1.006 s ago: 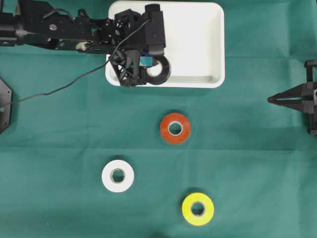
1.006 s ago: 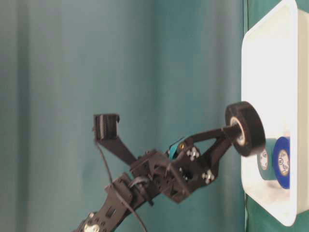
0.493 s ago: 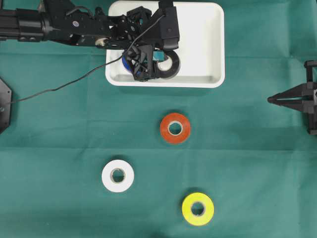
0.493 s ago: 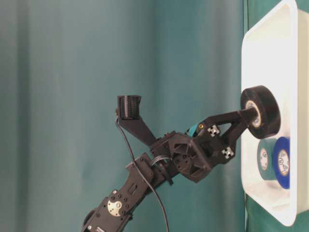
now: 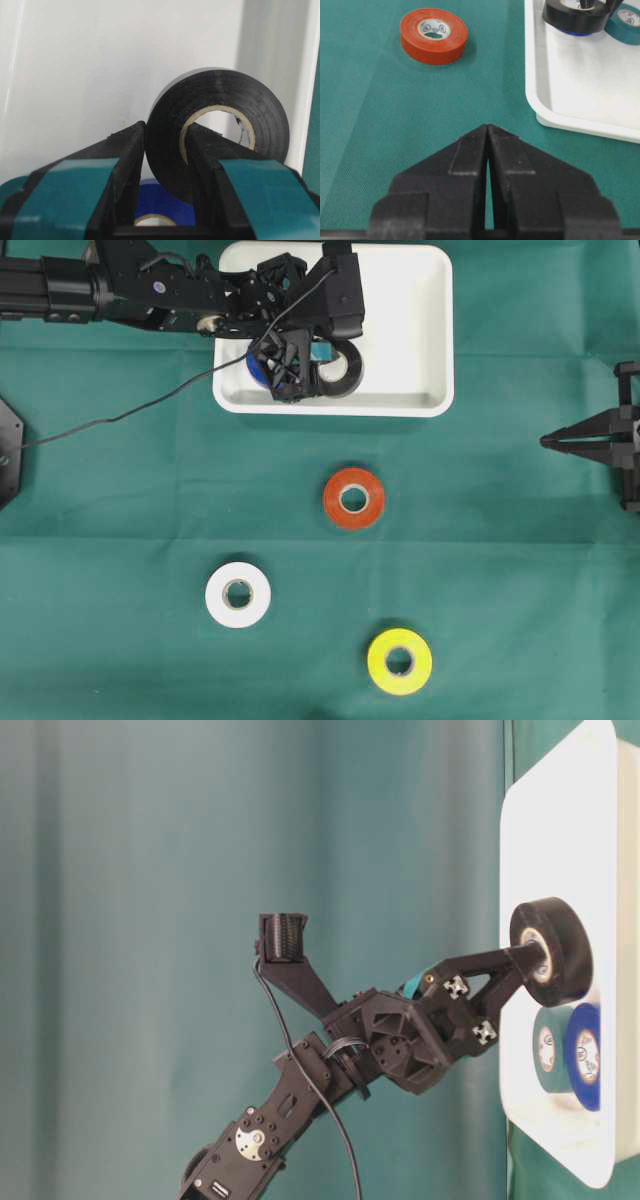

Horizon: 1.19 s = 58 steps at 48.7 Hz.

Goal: Put the tape into the white case with the left arm.
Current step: 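Lift the black roll and carry it into the white tray, then open the left gripper to release the black roll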

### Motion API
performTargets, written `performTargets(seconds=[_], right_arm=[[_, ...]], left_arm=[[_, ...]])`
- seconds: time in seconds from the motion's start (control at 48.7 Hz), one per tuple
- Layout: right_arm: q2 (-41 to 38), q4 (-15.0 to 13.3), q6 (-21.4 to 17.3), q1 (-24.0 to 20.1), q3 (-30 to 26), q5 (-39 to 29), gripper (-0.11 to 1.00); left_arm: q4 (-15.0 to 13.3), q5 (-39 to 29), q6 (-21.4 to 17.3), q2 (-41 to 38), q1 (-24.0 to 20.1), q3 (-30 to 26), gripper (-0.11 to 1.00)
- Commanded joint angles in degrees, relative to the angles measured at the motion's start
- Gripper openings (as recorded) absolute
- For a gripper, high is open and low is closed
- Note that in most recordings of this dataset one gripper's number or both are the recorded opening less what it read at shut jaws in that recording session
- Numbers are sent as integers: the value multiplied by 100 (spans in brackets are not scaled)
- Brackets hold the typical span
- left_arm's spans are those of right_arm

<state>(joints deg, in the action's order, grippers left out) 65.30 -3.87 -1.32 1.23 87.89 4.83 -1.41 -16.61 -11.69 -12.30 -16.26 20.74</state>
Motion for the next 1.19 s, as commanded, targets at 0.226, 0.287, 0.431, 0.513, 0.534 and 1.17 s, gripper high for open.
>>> performTargets(seconds=[0.226,0.287,0.431,0.513,0.534,1.17], right_arm=[[-35,-9,-9,9,-70,62,-10],[-35,-9,-9,9,-62,62,-10],[-35,-9,-9,9,-62,70,-10],[-35,-9,-9,9,-62,70,-9],[-35,-9,-9,9,-53,70,-10],[-26,-9,-9,9,-53,70,-9]], left_arm=[[9,44,0,193,-9,-44,85],[9,44,0,229,0,-9,90],[9,44,18,404,9,141,87],[9,44,35,633,44,299,87],[9,44,35,694,62,352,87],[-26,404,149,3111,940,2215,86]])
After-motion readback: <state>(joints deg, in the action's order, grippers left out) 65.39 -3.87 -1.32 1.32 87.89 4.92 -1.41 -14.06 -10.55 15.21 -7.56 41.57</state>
